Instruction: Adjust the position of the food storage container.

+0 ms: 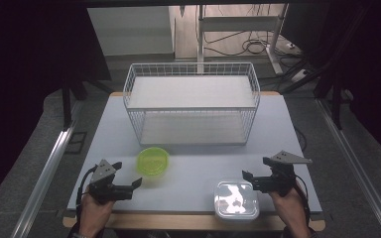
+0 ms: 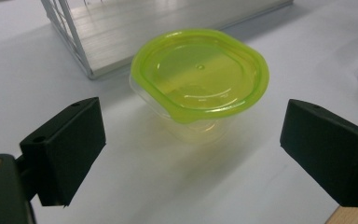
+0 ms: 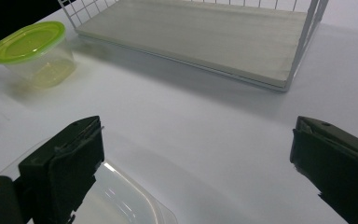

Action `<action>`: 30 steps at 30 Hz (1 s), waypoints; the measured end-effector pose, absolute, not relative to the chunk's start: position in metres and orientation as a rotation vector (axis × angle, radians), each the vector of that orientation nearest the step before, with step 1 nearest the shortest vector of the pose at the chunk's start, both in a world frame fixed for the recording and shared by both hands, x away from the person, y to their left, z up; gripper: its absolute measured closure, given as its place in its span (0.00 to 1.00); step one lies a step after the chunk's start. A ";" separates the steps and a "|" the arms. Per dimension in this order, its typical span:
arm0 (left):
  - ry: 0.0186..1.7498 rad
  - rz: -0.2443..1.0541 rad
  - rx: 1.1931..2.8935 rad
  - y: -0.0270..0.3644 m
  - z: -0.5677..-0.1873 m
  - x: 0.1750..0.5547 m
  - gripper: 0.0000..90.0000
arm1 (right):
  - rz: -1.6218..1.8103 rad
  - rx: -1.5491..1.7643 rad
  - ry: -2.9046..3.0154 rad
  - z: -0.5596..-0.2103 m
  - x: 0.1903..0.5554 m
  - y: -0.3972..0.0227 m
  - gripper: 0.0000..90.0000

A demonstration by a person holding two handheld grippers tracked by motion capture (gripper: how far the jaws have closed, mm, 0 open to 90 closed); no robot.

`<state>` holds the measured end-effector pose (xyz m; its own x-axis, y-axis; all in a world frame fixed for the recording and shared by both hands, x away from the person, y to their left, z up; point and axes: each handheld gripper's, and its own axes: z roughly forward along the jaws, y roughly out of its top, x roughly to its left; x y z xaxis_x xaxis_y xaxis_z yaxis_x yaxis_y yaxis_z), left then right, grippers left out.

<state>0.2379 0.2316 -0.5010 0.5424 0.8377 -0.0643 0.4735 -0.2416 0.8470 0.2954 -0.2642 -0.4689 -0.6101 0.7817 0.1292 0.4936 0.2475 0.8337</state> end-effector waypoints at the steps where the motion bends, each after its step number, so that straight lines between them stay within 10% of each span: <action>1: 1.071 0.514 1.889 0.232 -0.501 0.238 0.07 | 1.299 1.178 2.212 -0.469 0.295 -0.264 0.03; 17: 1.055 0.492 1.908 0.225 -0.500 0.238 0.06 | 1.297 1.205 2.200 -0.475 0.298 -0.266 0.03; 23: 1.032 0.487 1.894 0.224 -0.494 0.237 0.18 | 1.288 1.211 2.208 -0.476 0.298 -0.265 0.03; 30: 0.937 0.436 1.933 0.203 -0.483 0.244 0.56 | 1.287 1.225 2.186 -0.475 0.298 -0.268 0.04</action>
<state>0.2440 0.2028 -0.4827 0.6483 0.7582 -0.0702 0.4346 -0.2927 0.8518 0.2979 -0.2677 -0.4754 -0.5797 0.8028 0.1397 0.5116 0.2251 0.8292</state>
